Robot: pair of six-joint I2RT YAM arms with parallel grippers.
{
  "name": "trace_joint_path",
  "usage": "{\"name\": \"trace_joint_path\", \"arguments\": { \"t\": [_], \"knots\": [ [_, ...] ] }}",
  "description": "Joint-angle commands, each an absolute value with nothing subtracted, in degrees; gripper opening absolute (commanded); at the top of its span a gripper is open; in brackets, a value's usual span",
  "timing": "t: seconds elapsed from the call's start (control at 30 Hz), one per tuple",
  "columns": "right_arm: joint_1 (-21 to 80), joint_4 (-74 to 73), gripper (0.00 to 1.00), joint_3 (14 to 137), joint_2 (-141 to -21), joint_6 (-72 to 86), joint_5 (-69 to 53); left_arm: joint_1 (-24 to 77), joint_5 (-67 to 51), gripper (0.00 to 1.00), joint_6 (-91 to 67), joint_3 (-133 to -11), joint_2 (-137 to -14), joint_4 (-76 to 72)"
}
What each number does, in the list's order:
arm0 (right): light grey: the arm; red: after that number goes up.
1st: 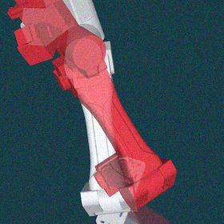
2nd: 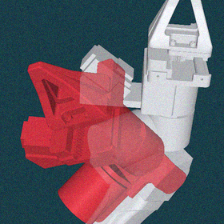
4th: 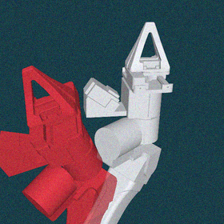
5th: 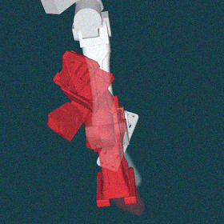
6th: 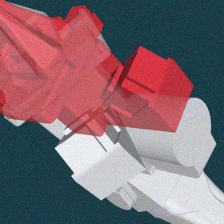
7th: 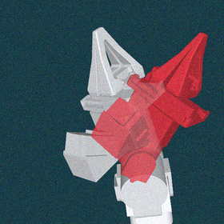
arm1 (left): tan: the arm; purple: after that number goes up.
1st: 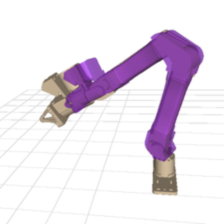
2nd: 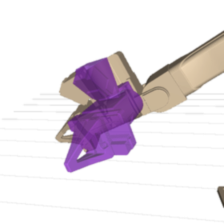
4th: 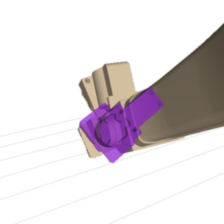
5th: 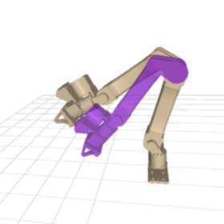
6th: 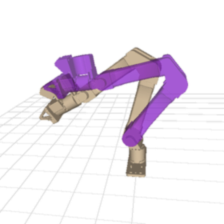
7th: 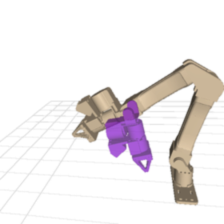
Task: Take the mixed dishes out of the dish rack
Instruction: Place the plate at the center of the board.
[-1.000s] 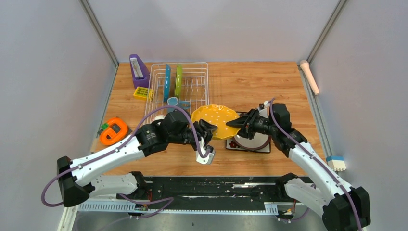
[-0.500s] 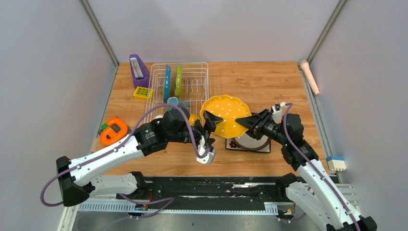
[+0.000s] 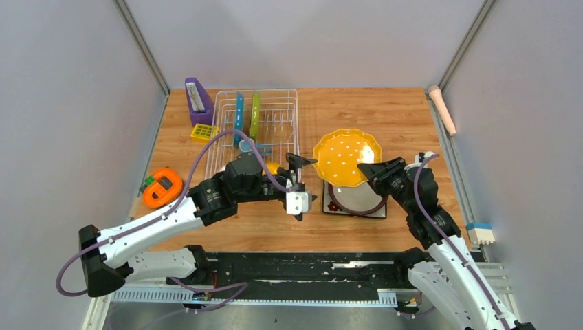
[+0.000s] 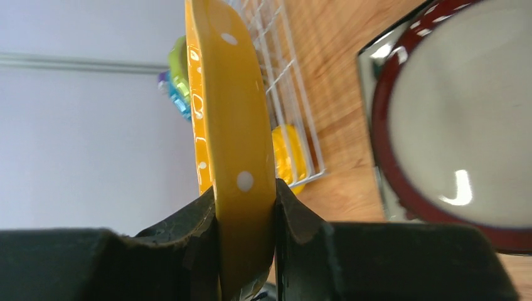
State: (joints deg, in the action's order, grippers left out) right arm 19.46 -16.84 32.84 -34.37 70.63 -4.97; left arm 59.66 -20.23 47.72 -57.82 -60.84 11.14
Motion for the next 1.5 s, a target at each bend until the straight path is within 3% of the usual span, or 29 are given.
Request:
{"name": "trace_joint_path", "arguments": {
  "t": [0.0, 0.13, 0.4, 0.7, 1.47],
  "knots": [
    [18.7, -13.4, 0.0, 37.8, -33.2, 65.1, 5.8, 60.0, -4.2, 1.0, 20.1, -56.8, -60.4, -2.9],
    [18.6, -17.0, 0.0, 37.4, -31.7, 62.5, 11.6, 60.0, 20.6, 1.0, -4.0, -61.6, -62.8, 7.1],
    [18.6, -25.4, 0.0, 34.6, -27.2, 60.5, 15.3, 59.4, 41.9, 1.0, -23.4, -59.1, -62.2, 16.9],
    [18.7, -31.7, 0.0, 32.0, -23.0, 59.8, 17.9, 53.6, 42.1, 1.0, -31.3, -52.7, -57.7, 21.4],
    [18.6, -33.8, 0.0, 29.6, -32.0, 63.7, 18.3, 51.9, 43.7, 1.0, -31.3, -47.5, -54.4, 19.7]
  ]
}}
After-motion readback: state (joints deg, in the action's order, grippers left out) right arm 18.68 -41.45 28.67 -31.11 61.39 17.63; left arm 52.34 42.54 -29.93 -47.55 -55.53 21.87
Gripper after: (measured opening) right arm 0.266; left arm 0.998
